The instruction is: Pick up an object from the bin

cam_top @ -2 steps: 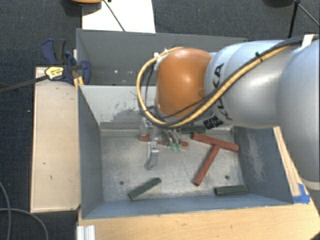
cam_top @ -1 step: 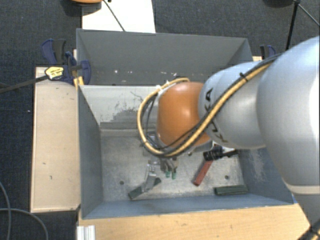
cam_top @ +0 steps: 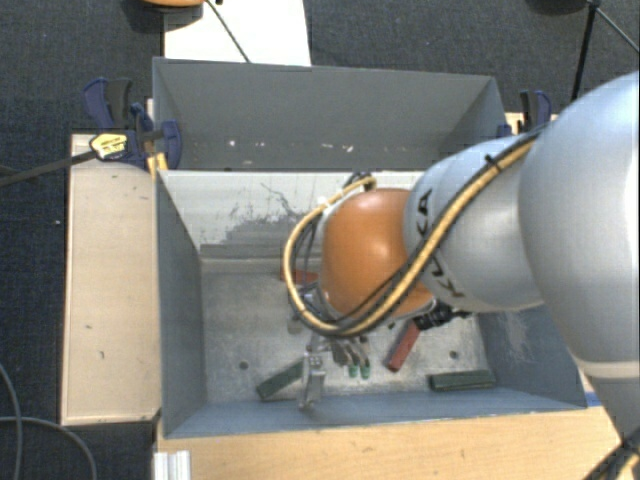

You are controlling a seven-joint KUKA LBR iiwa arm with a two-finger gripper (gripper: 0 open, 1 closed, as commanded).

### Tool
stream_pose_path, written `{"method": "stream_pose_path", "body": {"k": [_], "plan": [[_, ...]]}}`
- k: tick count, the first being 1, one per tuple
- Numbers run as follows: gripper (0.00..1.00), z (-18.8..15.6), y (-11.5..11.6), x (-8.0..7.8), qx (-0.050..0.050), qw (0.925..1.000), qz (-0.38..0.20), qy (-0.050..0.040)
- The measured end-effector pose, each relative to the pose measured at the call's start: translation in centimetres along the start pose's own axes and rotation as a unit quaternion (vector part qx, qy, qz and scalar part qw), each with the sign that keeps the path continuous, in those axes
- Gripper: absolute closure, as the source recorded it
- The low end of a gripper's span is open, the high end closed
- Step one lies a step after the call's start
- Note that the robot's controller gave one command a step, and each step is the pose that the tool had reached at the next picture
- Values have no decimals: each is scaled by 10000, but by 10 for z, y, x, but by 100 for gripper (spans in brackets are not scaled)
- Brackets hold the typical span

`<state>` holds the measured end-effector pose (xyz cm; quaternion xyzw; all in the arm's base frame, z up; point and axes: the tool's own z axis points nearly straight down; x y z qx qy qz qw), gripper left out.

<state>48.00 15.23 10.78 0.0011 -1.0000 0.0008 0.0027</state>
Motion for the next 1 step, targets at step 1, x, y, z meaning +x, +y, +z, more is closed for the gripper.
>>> {"method": "stream_pose_path", "body": {"k": [1], "plan": [[0,-3,30,-10,-6,9976,-698,-37]]}}
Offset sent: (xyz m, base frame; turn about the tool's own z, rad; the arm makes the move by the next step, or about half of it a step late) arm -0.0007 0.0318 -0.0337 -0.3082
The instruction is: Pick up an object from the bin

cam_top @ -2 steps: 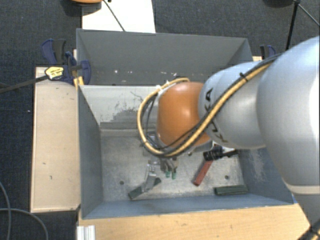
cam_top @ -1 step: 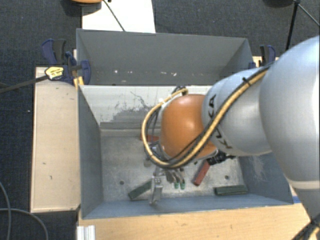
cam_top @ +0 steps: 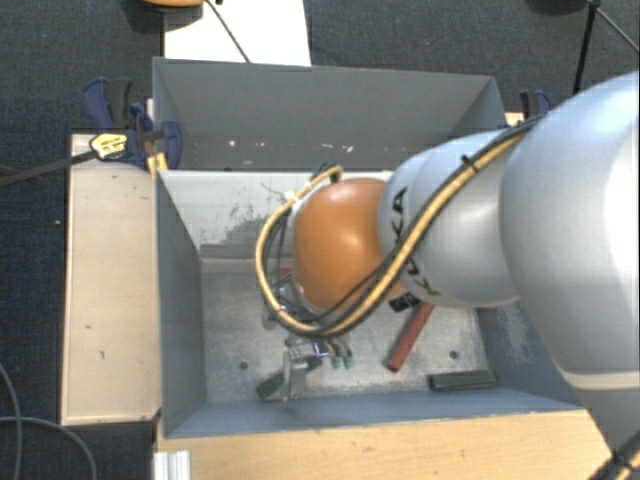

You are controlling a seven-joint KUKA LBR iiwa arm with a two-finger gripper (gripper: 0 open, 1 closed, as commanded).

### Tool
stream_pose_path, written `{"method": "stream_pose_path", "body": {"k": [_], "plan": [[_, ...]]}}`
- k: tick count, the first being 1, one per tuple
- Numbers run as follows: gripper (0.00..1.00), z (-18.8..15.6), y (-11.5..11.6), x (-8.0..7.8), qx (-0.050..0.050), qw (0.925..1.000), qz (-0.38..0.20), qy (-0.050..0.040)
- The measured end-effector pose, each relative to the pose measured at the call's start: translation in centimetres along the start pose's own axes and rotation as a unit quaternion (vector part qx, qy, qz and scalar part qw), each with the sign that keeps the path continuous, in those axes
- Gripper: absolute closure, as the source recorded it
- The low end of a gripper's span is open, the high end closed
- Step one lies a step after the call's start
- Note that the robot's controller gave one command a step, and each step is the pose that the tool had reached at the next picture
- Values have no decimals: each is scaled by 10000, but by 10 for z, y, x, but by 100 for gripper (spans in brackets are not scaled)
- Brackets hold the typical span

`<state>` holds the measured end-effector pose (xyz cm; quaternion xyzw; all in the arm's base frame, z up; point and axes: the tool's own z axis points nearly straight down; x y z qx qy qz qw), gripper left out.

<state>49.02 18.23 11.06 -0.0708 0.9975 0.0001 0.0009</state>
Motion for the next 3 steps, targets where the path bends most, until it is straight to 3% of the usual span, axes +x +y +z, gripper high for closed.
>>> {"method": "stream_pose_path", "body": {"k": [1,2,3], "plan": [[100,36,3,10,-4,9966,-820,10],[100,36,3,10,-5,9967,-808,11],[100,-89,9,10,-5,9963,-864,1]]}}
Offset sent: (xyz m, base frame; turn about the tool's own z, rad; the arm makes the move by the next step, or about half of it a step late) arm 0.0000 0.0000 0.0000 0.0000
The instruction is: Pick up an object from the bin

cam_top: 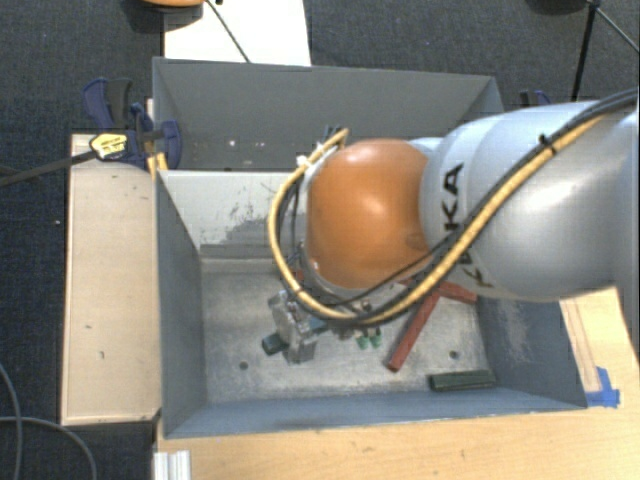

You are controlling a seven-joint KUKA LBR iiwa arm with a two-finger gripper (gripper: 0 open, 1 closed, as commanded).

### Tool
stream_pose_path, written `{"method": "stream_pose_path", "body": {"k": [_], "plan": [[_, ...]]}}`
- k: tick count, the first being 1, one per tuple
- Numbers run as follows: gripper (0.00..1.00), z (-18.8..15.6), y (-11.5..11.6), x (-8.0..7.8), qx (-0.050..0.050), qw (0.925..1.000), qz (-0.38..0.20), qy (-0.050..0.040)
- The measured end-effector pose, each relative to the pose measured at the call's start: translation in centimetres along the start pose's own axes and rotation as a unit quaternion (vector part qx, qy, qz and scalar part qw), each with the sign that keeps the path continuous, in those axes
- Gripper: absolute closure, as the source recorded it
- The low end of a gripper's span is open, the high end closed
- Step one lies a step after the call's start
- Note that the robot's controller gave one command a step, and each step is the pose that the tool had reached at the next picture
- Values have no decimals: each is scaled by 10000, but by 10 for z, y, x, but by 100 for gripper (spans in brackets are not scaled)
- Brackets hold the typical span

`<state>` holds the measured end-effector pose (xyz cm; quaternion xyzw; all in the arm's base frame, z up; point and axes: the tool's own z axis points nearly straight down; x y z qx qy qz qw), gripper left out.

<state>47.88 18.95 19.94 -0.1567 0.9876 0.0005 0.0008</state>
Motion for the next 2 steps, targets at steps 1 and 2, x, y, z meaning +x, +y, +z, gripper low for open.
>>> {"method": "stream_pose_path", "body": {"k": [1,2], "plan": [[100,0,0,0,0,10000,8,2],[100,-40,-4,-5,0,9984,-568,18]]}}
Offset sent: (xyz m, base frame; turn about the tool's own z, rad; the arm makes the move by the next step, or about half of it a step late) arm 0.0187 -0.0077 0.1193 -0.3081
